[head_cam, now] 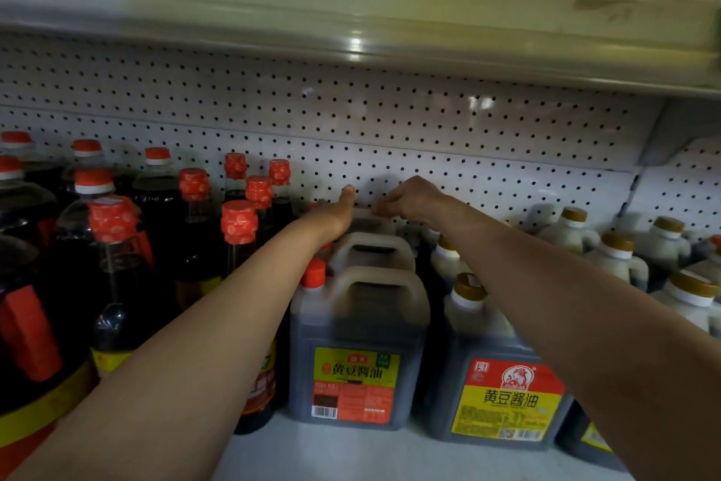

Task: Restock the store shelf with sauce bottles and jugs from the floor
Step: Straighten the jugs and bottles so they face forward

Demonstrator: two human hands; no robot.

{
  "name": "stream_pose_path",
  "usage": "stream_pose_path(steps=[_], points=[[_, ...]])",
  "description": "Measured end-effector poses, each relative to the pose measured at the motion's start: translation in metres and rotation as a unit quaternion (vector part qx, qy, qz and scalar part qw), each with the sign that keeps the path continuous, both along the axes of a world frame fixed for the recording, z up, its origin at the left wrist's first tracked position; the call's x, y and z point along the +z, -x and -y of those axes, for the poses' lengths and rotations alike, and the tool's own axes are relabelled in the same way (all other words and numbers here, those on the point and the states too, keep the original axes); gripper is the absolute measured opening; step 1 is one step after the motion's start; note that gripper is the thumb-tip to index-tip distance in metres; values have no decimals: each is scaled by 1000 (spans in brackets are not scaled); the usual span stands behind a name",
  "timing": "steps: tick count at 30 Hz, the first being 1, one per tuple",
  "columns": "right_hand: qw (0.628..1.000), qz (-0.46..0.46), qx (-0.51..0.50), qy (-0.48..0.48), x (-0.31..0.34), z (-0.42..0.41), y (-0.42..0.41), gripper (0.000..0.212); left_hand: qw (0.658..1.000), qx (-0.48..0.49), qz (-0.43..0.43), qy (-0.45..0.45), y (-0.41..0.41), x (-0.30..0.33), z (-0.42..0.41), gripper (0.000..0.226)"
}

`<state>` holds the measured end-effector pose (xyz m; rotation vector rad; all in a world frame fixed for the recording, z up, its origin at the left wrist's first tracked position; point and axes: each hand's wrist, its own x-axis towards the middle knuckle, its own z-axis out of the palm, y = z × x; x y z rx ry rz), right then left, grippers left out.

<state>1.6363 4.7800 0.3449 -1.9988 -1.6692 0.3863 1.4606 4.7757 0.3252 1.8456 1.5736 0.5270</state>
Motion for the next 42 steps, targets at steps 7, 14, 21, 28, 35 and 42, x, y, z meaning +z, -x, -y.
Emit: stream_pose_path(steps=[7,14,21,28,35,42], points=[[1000,-29,13,-1,-14,-4,-4,49,999,-21,29,-11,2,-5,-6,83],[999,37,9,-11,-12,-8,0,49,998,-14,67,-10,6,-6,-6,89],[997,70,9,-16,-11,-12,2,43,996,6,84,-19,5,-4,-2,90],[997,70,22,-10,-7,-10,3,41,995,15,96,-9,10,-3,-3,94],[998,65,22,-9,-9,-4,-8,31,996,16,88,-10,3,2,5,94],[992,118,31,-18,-9,-4,-7,30,997,21,72,-15,5,4,5,97]])
